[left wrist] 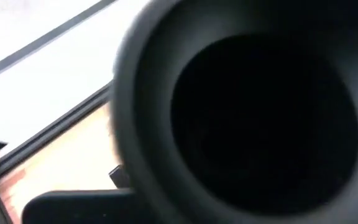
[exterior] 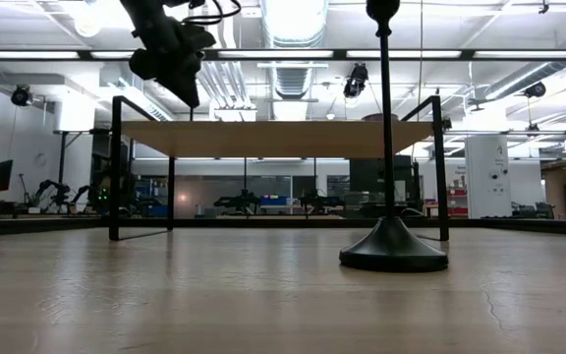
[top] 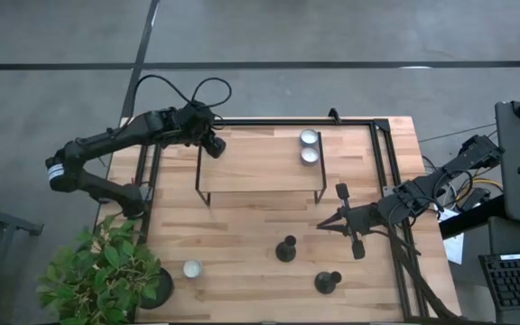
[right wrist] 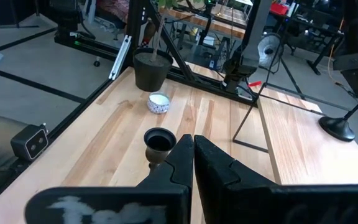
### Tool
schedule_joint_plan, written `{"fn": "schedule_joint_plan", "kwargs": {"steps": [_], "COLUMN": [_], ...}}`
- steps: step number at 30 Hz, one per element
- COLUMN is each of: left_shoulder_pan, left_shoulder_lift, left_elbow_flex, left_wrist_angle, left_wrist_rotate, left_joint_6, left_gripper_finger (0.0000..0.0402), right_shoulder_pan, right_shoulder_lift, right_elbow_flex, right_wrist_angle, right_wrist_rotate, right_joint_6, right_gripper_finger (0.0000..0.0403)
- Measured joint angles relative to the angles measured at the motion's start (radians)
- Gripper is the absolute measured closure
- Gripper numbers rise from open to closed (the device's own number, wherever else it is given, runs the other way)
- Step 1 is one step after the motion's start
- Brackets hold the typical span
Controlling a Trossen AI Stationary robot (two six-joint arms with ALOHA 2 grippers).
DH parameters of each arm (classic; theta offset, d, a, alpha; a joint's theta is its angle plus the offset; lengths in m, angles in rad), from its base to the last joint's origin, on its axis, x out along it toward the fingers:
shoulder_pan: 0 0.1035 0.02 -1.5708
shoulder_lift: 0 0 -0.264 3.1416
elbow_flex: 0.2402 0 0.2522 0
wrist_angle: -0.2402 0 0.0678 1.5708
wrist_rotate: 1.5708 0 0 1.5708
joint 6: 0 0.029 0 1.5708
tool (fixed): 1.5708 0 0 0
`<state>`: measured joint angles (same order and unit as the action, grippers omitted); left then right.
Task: Pick & Place candle stick holders
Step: Put the top left black holder on the shelf, then put the top black holder on the shelf
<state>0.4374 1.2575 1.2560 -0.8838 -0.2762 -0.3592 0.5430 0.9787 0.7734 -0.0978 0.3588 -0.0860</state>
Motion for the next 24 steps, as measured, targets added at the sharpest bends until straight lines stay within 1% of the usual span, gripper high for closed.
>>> {"fn": "schedule_joint_plan", "kwargs": {"steps": [4, 16, 21, 24], "left_shoulder_pan": [0.000, -0.010, -0.012, -0.020], "left_shoulder_lift": [0.000, -0.012, -0.045, -0.067], "left_elbow_flex": [0.000, 0.000, 0.000, 0.000], "left_wrist_angle": [-0.023, -0.038, -0.046, -0.056], "left_wrist_rotate": [0.001, -0.001, 0.049, 0.107], "left_joint_6": [-0.008, -0.006, -0.003, -0.006], "left_gripper_finger": [0.0352, 0.0266, 0.0239, 0.0232], "right_shoulder_pan": [0.000, -0.001, -0.001, -0.001], "right_shoulder_lift": [0.000, 0.000, 0.000, 0.000], "right_elbow_flex": [0.000, -0.002, -0.004, -0.005], "right_wrist_angle": [0.000, 0.002, 0.001, 0.001], "right_wrist_rotate": [0.000, 0.000, 0.000, 0.000], "right_joint_6": [0.000, 0.008, 0.008, 0.008], "right_gripper_finger": [0.0394, 0.0394, 0.0394, 0.0394]}}
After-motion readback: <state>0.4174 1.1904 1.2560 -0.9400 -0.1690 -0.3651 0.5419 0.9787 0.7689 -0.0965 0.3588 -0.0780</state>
